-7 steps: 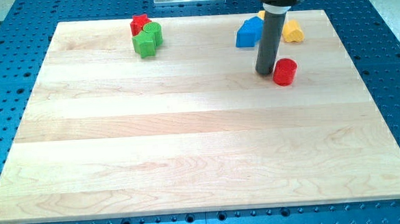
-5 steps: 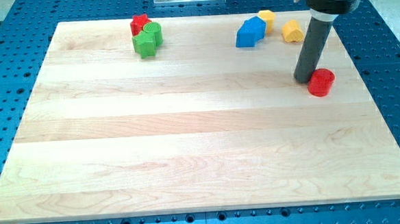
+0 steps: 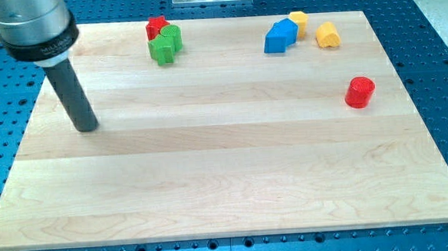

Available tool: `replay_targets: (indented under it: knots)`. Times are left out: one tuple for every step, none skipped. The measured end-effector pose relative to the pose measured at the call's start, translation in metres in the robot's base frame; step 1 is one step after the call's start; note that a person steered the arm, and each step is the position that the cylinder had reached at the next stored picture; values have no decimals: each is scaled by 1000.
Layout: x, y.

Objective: Push the red star into the red circle

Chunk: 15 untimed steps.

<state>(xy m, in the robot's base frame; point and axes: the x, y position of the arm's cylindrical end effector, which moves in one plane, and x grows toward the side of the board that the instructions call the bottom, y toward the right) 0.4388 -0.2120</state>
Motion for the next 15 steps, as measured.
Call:
replay_targets:
  knots:
    - [-38, 0]
    - [-73, 0]
    - [-106, 0]
    - [-146, 0]
    - [-195, 25]
    - [-224, 79]
    - [-186, 150]
    - [-137, 200]
    - [-166, 187]
    - [-181, 149]
    - [-203, 122]
    - [-219, 152]
    - [-188, 201]
    - [-124, 244]
    - [-107, 255]
